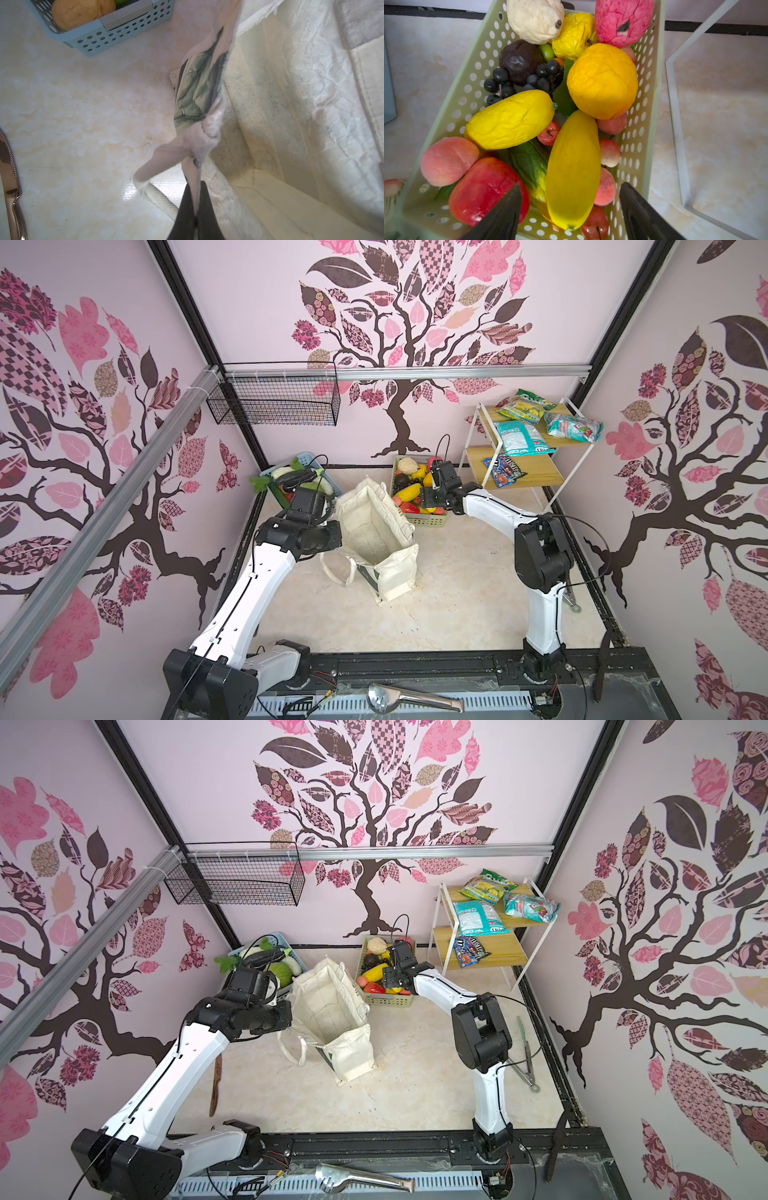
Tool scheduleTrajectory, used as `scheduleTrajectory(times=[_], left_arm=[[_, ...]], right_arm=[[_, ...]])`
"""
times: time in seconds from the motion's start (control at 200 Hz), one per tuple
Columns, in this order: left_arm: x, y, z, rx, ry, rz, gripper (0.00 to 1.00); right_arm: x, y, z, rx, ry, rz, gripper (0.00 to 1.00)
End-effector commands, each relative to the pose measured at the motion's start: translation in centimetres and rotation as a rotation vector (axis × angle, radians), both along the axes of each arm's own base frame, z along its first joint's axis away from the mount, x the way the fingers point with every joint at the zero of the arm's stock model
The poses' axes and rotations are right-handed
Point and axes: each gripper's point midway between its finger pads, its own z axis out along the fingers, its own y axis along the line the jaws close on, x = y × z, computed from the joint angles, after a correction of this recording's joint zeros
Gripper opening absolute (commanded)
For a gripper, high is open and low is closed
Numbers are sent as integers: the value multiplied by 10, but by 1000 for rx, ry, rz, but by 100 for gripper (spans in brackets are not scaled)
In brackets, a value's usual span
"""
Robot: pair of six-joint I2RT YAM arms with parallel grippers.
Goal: Place the food into the grocery bag and tie it
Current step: 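Hold bag rim with left gripper while right grasps a long yellow fruit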
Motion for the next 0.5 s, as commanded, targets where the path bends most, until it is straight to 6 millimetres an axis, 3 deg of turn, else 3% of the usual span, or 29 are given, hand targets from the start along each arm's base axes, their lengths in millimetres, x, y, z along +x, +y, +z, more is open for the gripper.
scheduleTrajectory(times=[0.0,0.495], left_arm=[[11,-6,25,-11,-75,-60,0],[7,-17,30,-47,-76,-124,0]], right_arm=[[5,0,-18,-48,35,-25,77],[14,6,-54,-95,103,-28,73]])
